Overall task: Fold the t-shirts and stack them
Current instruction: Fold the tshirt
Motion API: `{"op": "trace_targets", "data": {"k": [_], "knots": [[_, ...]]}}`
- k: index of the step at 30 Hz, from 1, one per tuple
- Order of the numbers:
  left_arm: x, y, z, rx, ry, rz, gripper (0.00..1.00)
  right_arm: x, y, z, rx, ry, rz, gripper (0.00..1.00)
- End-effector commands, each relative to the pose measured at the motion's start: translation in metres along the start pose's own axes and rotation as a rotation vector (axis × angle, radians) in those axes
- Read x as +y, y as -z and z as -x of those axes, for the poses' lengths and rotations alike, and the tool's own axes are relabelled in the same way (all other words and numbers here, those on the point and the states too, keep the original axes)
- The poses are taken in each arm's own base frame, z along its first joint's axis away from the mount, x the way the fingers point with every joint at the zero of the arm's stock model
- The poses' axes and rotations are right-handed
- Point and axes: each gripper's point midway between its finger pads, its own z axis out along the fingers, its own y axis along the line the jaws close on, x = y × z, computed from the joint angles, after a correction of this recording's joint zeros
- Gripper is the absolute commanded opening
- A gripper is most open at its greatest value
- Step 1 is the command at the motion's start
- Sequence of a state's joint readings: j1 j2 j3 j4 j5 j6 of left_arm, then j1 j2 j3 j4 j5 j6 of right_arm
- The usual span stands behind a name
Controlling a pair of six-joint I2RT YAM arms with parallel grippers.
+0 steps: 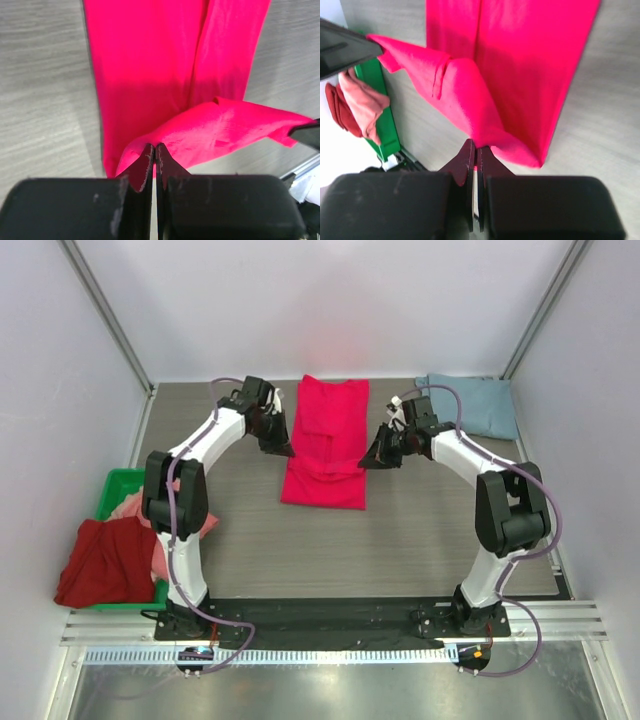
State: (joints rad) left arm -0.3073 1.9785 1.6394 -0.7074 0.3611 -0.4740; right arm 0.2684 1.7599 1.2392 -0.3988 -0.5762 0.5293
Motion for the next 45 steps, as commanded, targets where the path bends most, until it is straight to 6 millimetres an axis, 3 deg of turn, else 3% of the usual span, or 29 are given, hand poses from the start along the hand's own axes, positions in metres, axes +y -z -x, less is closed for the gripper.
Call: {"op": "trace_targets", "data": {"k": [1, 7, 17, 19, 20, 21, 22, 23, 24, 26, 29, 33, 34, 36, 38, 40, 45], "knots": [[-0.003, 0.001, 0.022, -0.058, -0.047, -0.014, 0.0, 0.013, 0.0, 0.041, -0.099, 0.05, 0.044, 0.01], [0.003, -0.016, 0.032, -0.063, -0.048, -0.01, 0.0, 0.013, -0.012, 0.074, -0.141, 0.068, 0.056, 0.01], [0.013, -0.038, 0.068, -0.117, -0.075, 0.024, 0.0, -0.004, -0.041, 0.094, -0.134, 0.066, 0.031, 0.02], [0.018, -0.043, 0.07, -0.119, -0.077, 0.035, 0.04, -0.011, -0.046, 0.095, -0.134, 0.057, 0.017, 0.09], [0.02, -0.044, 0.072, -0.129, -0.082, 0.047, 0.11, -0.014, -0.046, 0.097, -0.137, 0.053, 0.008, 0.18], [0.022, -0.045, 0.073, -0.132, -0.08, 0.056, 0.24, -0.016, -0.046, 0.098, -0.14, 0.049, 0.004, 0.23], [0.023, -0.044, 0.074, -0.136, -0.082, 0.061, 0.29, -0.016, -0.044, 0.098, -0.144, 0.05, 0.004, 0.27], [0.024, -0.042, 0.073, -0.139, -0.085, 0.068, 0.33, -0.017, -0.041, 0.098, -0.146, 0.049, 0.001, 0.41], [0.027, -0.038, 0.072, -0.137, -0.083, 0.09, 0.38, -0.017, -0.038, 0.099, -0.153, 0.049, -0.002, 0.47], [0.025, -0.02, 0.07, -0.155, -0.093, 0.104, 0.4, -0.018, -0.021, 0.103, -0.183, 0.054, -0.006, 0.52], [0.038, -0.004, 0.043, -0.104, -0.038, 0.139, 0.44, -0.016, 0.007, 0.106, -0.215, 0.068, -0.015, 0.55], [0.043, 0.023, -0.006, -0.006, 0.065, 0.062, 0.46, -0.025, 0.018, 0.061, -0.125, -0.015, -0.018, 0.55], [0.045, 0.019, -0.028, 0.058, 0.1, 0.023, 0.46, -0.036, 0.013, 0.035, -0.067, -0.061, -0.02, 0.55], [0.048, 0.018, -0.045, 0.098, 0.127, 0.001, 0.47, -0.049, 0.009, 0.005, -0.017, -0.113, -0.031, 0.54], [0.049, 0.013, -0.064, 0.152, 0.163, -0.027, 0.5, -0.057, 0.005, -0.011, 0.012, -0.144, -0.038, 0.54], [0.049, 0.007, -0.072, 0.175, 0.18, -0.054, 0.5, -0.065, -0.001, -0.031, 0.056, -0.19, -0.038, 0.54], [0.049, -0.009, -0.077, 0.207, 0.216, -0.095, 0.51, -0.071, -0.014, -0.049, 0.094, -0.224, -0.032, 0.52]]}}
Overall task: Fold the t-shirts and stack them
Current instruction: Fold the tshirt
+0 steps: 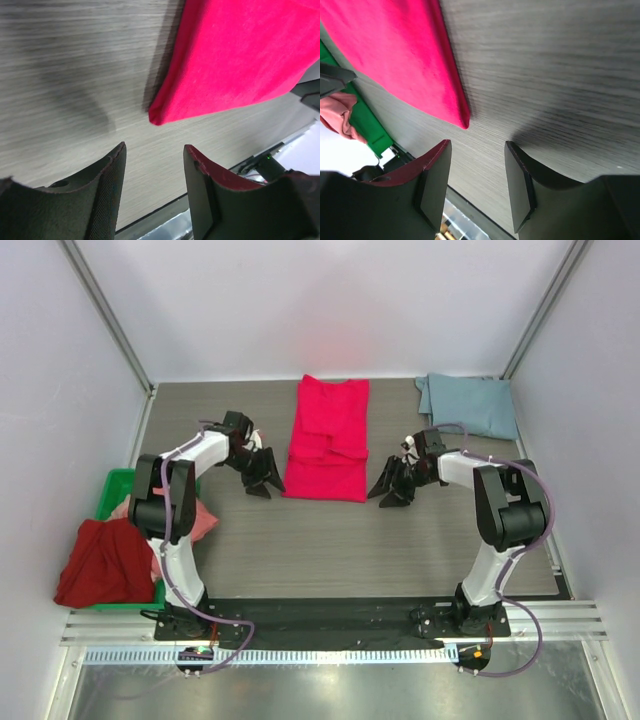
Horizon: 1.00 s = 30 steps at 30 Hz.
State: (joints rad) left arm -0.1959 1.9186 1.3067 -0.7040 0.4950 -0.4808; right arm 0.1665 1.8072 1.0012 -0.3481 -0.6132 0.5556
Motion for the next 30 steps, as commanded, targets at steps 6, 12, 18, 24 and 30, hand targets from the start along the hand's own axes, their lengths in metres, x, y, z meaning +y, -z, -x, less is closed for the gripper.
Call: {"op": "trace_targets", "data": {"k": [6, 12, 18, 24, 30], "knots": [[-0.012, -0.022, 0.015, 0.021, 0.003, -0.085, 0.53, 0.021, -0.014, 0.005, 0.003, 0.002, 0.069, 0.5], [-0.009, -0.028, 0.016, 0.03, -0.001, -0.077, 0.49, 0.023, -0.029, 0.001, 0.031, -0.019, 0.069, 0.49], [-0.007, -0.028, 0.008, 0.061, 0.001, -0.074, 0.44, 0.028, -0.033, -0.006, 0.053, -0.025, 0.067, 0.48], [-0.005, -0.033, 0.003, 0.078, 0.015, -0.08, 0.36, 0.026, -0.037, -0.011, 0.061, -0.029, 0.052, 0.45], [-0.01, -0.036, 0.003, 0.087, 0.023, -0.121, 0.17, 0.023, -0.038, -0.005, 0.035, 0.003, 0.031, 0.2]]}}
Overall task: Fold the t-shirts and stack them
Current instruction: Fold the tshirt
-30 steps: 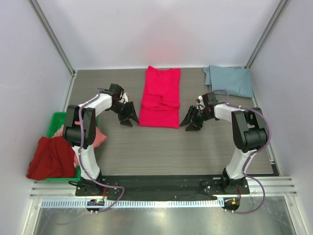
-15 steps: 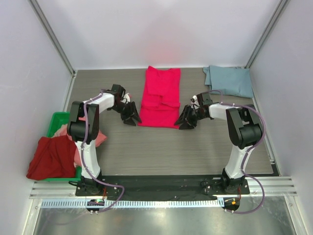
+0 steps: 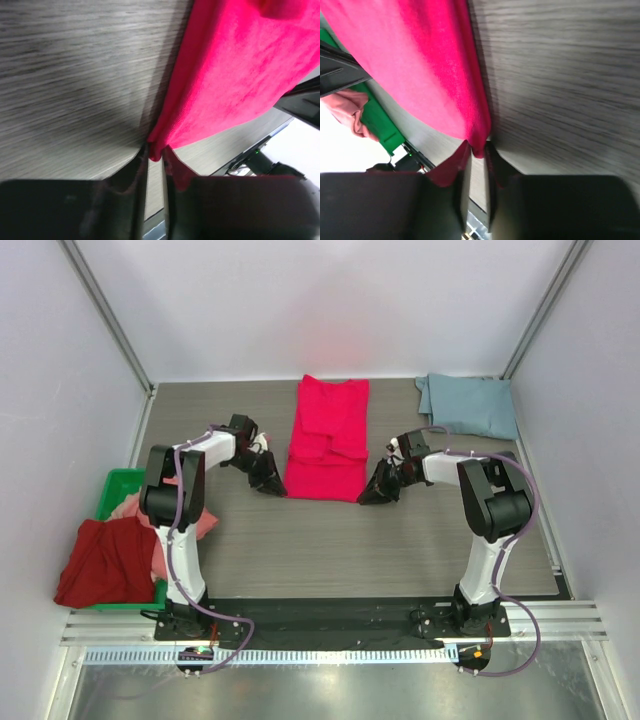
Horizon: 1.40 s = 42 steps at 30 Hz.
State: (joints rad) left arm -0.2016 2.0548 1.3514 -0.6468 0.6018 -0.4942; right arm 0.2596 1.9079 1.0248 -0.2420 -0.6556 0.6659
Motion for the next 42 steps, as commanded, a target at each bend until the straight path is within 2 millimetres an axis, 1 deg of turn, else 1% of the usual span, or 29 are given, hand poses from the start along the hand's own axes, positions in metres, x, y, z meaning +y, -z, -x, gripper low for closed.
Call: {"op": "trace_targets", "data": {"k": [1, 2, 3, 4, 5, 6, 8, 9, 11, 12, 13, 15, 16, 19, 20, 21, 23, 27, 30, 34, 36, 37, 39, 40, 41, 42], "knots": [[-0.006, -0.004, -0.002, 0.012, -0.001, -0.039, 0.12, 0.002, 0.0, 0.009, -0.036, 0.034, -0.019, 0.15], [-0.007, -0.002, -0.001, 0.004, -0.006, -0.041, 0.04, 0.005, 0.004, 0.012, -0.052, 0.048, -0.013, 0.13], [-0.009, 0.001, -0.001, -0.006, -0.008, -0.045, 0.0, 0.008, 0.006, 0.012, -0.059, 0.055, -0.009, 0.08], [-0.01, 0.002, -0.003, -0.006, -0.003, -0.045, 0.0, 0.009, 0.009, 0.013, -0.068, 0.061, -0.008, 0.03], [-0.012, 0.005, -0.003, -0.014, -0.004, -0.051, 0.0, 0.015, 0.016, 0.014, -0.087, 0.08, 0.004, 0.02], [-0.018, 0.013, -0.003, -0.032, -0.014, -0.065, 0.0, 0.019, 0.02, 0.014, -0.095, 0.091, 0.011, 0.02], [-0.024, 0.021, -0.007, -0.039, -0.017, -0.081, 0.0, 0.029, 0.029, 0.009, -0.097, 0.127, 0.039, 0.01], [-0.034, 0.032, -0.007, -0.065, -0.035, -0.098, 0.0, 0.04, 0.04, 0.009, -0.116, 0.155, 0.062, 0.01], [-0.043, 0.044, -0.011, -0.082, -0.036, -0.12, 0.0, 0.05, 0.053, 0.002, -0.114, 0.186, 0.081, 0.01], [-0.046, 0.049, -0.012, -0.091, -0.038, -0.127, 0.0, 0.061, 0.065, 0.001, -0.136, 0.235, 0.103, 0.02], [-0.055, 0.059, -0.014, -0.113, -0.048, -0.145, 0.0, 0.063, 0.072, -0.004, -0.13, 0.242, 0.099, 0.01], [-0.06, 0.066, -0.018, -0.125, -0.056, -0.158, 0.0, 0.069, 0.083, -0.009, -0.14, 0.288, 0.107, 0.02], [-0.065, 0.073, -0.019, -0.143, -0.07, -0.168, 0.0, 0.073, 0.091, -0.015, -0.146, 0.298, 0.109, 0.02], [-0.067, 0.078, -0.025, -0.155, -0.073, -0.178, 0.0, 0.068, 0.102, -0.029, -0.149, 0.334, 0.091, 0.02], [-0.067, 0.08, -0.027, -0.158, -0.068, -0.183, 0.0, 0.065, 0.103, -0.031, -0.15, 0.339, 0.082, 0.02], [-0.064, 0.077, -0.032, -0.152, -0.059, -0.179, 0.0, 0.063, 0.105, -0.033, -0.153, 0.344, 0.078, 0.01], [-0.069, 0.081, -0.036, -0.167, -0.076, -0.189, 0.0, 0.066, 0.111, -0.036, -0.163, 0.36, 0.086, 0.01], [-0.077, 0.084, -0.043, -0.182, -0.106, -0.2, 0.0, 0.068, 0.115, -0.038, -0.172, 0.38, 0.089, 0.02], [-0.083, 0.085, -0.04, -0.202, -0.132, -0.2, 0.0, 0.066, 0.115, -0.042, -0.171, 0.377, 0.091, 0.02], [-0.101, 0.094, -0.025, -0.245, -0.217, -0.197, 0.0, 0.064, 0.117, -0.047, -0.171, 0.379, 0.095, 0.02], [-0.105, 0.093, -0.023, -0.242, -0.229, -0.198, 0.0, 0.062, 0.116, -0.048, -0.172, 0.381, 0.093, 0.01], [-0.106, 0.091, -0.021, -0.237, -0.229, -0.195, 0.0, 0.063, 0.117, -0.048, -0.177, 0.382, 0.094, 0.02], [-0.112, 0.092, -0.017, -0.244, -0.24, -0.201, 0.0, 0.063, 0.119, -0.041, -0.199, 0.384, 0.092, 0.02], [-0.112, 0.09, -0.015, -0.24, -0.24, -0.199, 0.0, 0.064, 0.119, -0.034, -0.212, 0.385, 0.094, 0.02], [-0.115, 0.092, -0.012, -0.248, -0.253, -0.201, 0.0, 0.068, 0.122, -0.027, -0.232, 0.393, 0.101, 0.02], [-0.116, 0.092, -0.009, -0.258, -0.259, -0.197, 0.0, 0.069, 0.123, -0.019, -0.249, 0.39, 0.104, 0.01]]}}
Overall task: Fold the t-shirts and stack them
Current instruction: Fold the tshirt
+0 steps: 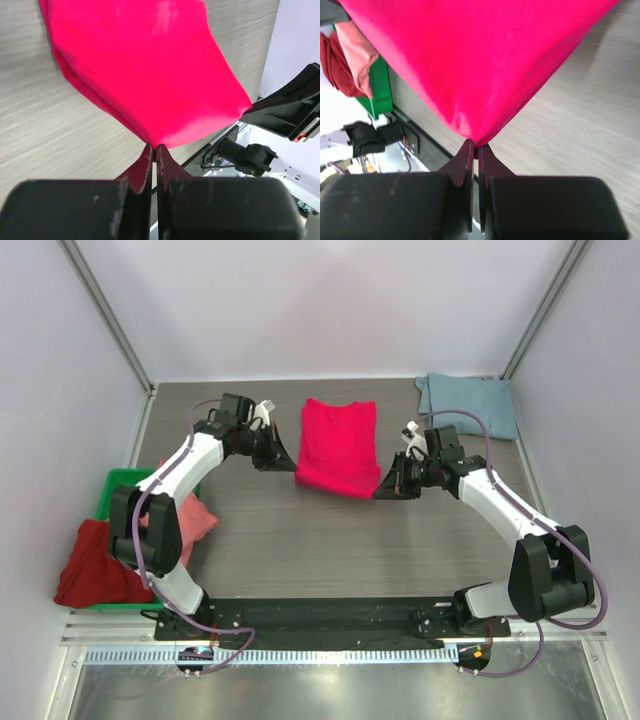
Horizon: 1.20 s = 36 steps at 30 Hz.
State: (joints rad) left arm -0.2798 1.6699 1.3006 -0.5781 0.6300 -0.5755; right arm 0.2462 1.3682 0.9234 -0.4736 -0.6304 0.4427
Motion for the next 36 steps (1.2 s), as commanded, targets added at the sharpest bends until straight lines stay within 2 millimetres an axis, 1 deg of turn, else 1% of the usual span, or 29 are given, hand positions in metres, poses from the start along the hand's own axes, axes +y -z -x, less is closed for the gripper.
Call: {"op": "trace_targets", "data": {"k": [1, 5, 8, 9, 10, 12, 13, 14, 15, 17, 18, 19, 20, 21, 22, 23, 24, 25, 26, 27, 28, 29, 30, 31, 32, 33, 34, 35, 36], "knots": [[-0.007, -0.002, 0.017, -0.034, -0.056, -0.009, 0.0, 0.007, 0.007, 0.041, -0.114, 0.058, 0.03, 0.01], [-0.004, -0.013, 0.041, -0.057, -0.123, 0.015, 0.0, -0.004, -0.002, 0.094, -0.192, 0.062, 0.032, 0.01], [-0.009, -0.016, 0.073, -0.105, -0.215, 0.028, 0.0, -0.01, -0.005, 0.133, -0.253, 0.081, 0.035, 0.02], [0.001, -0.026, 0.082, -0.099, -0.219, 0.043, 0.0, -0.01, -0.009, 0.153, -0.269, 0.092, 0.036, 0.01], [-0.01, -0.023, 0.102, -0.14, -0.256, 0.032, 0.0, -0.012, -0.012, 0.165, -0.279, 0.097, 0.035, 0.01], [-0.004, -0.038, 0.12, -0.147, -0.279, 0.045, 0.0, -0.013, -0.018, 0.2, -0.311, 0.121, 0.04, 0.01], [-0.016, -0.034, 0.142, -0.194, -0.34, 0.034, 0.0, -0.013, -0.02, 0.211, -0.322, 0.133, 0.042, 0.01], [-0.015, -0.036, 0.153, -0.211, -0.359, 0.048, 0.0, -0.004, -0.013, 0.234, -0.365, 0.163, 0.05, 0.01], [-0.001, -0.053, 0.159, -0.195, -0.358, 0.068, 0.0, -0.019, -0.029, 0.24, -0.345, 0.151, 0.039, 0.01], [-0.013, -0.051, 0.19, -0.275, -0.423, 0.075, 0.0, -0.015, -0.031, 0.268, -0.385, 0.188, 0.047, 0.01], [-0.002, -0.066, 0.2, -0.285, -0.429, 0.086, 0.0, -0.019, -0.035, 0.276, -0.39, 0.194, 0.043, 0.02], [-0.002, -0.07, 0.21, -0.311, -0.441, 0.091, 0.0, -0.037, -0.057, 0.278, -0.365, 0.168, 0.036, 0.03], [-0.003, -0.07, 0.226, -0.359, -0.464, 0.106, 0.0, -0.034, -0.058, 0.294, -0.394, 0.184, 0.04, 0.07], [-0.004, -0.073, 0.241, -0.414, -0.491, 0.114, 0.07, -0.04, -0.062, 0.301, -0.404, 0.18, 0.025, 0.23], [0.012, -0.088, 0.25, -0.432, -0.483, 0.152, 0.17, -0.055, -0.079, 0.305, -0.404, 0.174, 0.013, 0.24], [0.012, -0.088, 0.264, -0.476, -0.497, 0.169, 0.18, -0.05, -0.075, 0.322, -0.445, 0.202, 0.02, 0.28], [0.003, -0.071, 0.294, -0.592, -0.528, 0.216, 0.18, -0.05, -0.079, 0.331, -0.463, 0.227, 0.027, 0.36], [0.011, -0.075, 0.304, -0.624, -0.533, 0.25, 0.36, -0.044, -0.078, 0.345, -0.508, 0.319, 0.038, 0.42], [0.011, -0.07, 0.314, -0.665, -0.548, 0.275, 0.48, -0.034, -0.072, 0.372, -0.569, 0.398, 0.024, 0.56], [0.013, -0.058, 0.327, -0.731, -0.541, 0.341, 0.6, -0.036, -0.067, 0.385, -0.599, 0.418, -0.031, 0.61], [0.017, -0.054, 0.327, -0.741, -0.536, 0.378, 0.66, -0.035, -0.062, 0.391, -0.61, 0.424, -0.047, 0.66], [0.004, -0.037, 0.327, -0.763, -0.546, 0.395, 0.69, -0.022, -0.047, 0.399, -0.645, 0.445, -0.044, 0.71], [0.002, -0.031, 0.32, -0.748, -0.537, 0.407, 0.71, -0.021, -0.039, 0.4, -0.655, 0.443, -0.055, 0.74], [0.013, -0.038, 0.305, -0.696, -0.515, 0.411, 0.71, -0.018, -0.033, 0.396, -0.652, 0.446, -0.059, 0.75], [0.011, -0.029, 0.3, -0.693, -0.499, 0.41, 0.71, -0.032, -0.035, 0.385, -0.615, 0.442, -0.078, 0.76], [-0.005, -0.012, 0.292, -0.69, -0.499, 0.371, 0.7, -0.024, -0.022, 0.379, -0.607, 0.454, -0.071, 0.76], [-0.003, -0.022, 0.272, -0.616, -0.474, 0.304, 0.69, -0.032, -0.024, 0.364, -0.548, 0.434, -0.052, 0.76], [-0.004, -0.018, 0.264, -0.588, -0.458, 0.266, 0.67, -0.052, -0.028, 0.346, -0.489, 0.39, -0.042, 0.76], [-0.018, -0.011, 0.251, -0.548, -0.46, 0.191, 0.6, -0.057, -0.028, 0.335, -0.452, 0.368, -0.02, 0.76]]}}
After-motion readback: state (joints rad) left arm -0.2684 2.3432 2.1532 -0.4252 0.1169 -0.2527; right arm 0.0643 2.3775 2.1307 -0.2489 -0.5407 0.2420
